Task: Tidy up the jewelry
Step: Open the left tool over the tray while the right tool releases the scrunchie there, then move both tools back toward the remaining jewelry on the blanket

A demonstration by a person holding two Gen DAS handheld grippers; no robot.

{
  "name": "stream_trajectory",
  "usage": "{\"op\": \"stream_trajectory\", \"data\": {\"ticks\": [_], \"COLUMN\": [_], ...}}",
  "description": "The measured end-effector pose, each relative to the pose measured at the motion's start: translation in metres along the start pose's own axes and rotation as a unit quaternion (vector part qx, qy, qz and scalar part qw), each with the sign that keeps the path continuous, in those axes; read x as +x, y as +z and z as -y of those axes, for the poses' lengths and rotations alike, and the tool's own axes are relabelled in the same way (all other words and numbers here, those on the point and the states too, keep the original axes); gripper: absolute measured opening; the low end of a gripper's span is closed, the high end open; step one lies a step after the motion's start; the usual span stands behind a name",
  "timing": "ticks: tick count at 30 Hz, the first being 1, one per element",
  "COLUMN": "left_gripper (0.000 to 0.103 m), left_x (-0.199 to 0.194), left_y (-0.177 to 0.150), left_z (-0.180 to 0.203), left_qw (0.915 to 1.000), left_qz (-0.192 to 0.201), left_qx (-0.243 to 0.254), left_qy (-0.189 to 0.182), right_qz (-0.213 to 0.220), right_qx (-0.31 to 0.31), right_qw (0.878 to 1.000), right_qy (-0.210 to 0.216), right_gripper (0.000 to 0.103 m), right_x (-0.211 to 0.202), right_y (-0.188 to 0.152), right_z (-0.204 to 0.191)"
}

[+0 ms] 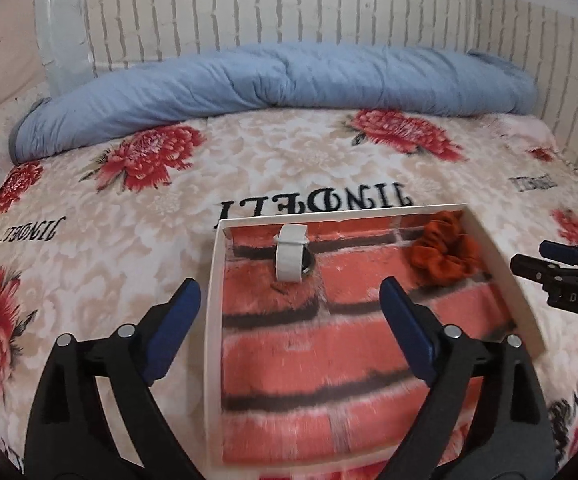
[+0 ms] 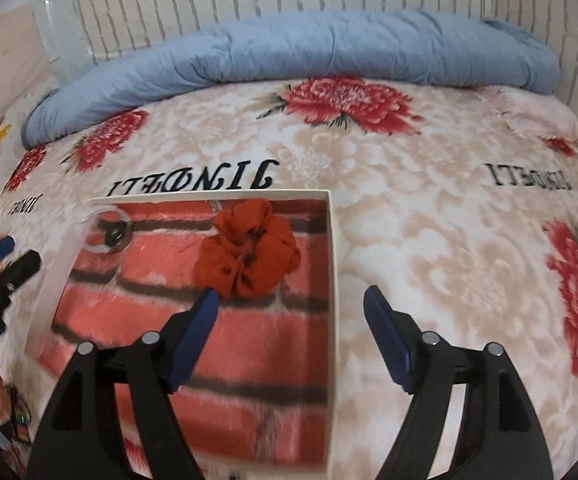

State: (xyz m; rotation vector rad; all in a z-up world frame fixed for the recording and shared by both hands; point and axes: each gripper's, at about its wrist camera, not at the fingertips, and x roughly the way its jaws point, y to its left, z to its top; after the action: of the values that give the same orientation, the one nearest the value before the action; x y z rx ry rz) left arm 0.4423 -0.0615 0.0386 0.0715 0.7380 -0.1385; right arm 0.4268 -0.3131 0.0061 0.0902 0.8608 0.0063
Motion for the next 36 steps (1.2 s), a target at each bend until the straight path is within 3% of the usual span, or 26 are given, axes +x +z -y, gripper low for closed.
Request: {"op": "stream_trajectory", "data": {"ticks": [5,13,26,36], "left_gripper": [0.098,0.098,0.098,0.097], "left_x": [-0.056,-0.117,-0.133,-0.133], "left_y": [-0.024,-0.081,-0.176,-0.225], "left_z": [-0.004,-0.010,-0.024,-0.032], "left_qw": [0.9995,0.9989,0.9991,0.9980], "left_qz": [0.027,0.043,-0.007,-0.036], "left_qx": [0.006,-0.002,-0.031,-0.040], "left_qy": [0.011,0.017,0.028,0.033], "right_qz": [0.034,0.071,0.064,0.046], "right_qx": [0.000,-0.002,0.009,0.031], "right_qw": [0.999,0.997,0.994,0.994], "right_qy": [-0.001,-0.021,-0.083,-0.097], "right_gripper": [0.078,0.078,0.078,0.077], "right_x": [-0.052,-0.107,-0.131,-0.123], "right_y": [-0.037,-0.100,-0.209,-0.234], "right_z": [0.005,0.011,0.032,0.049]}}
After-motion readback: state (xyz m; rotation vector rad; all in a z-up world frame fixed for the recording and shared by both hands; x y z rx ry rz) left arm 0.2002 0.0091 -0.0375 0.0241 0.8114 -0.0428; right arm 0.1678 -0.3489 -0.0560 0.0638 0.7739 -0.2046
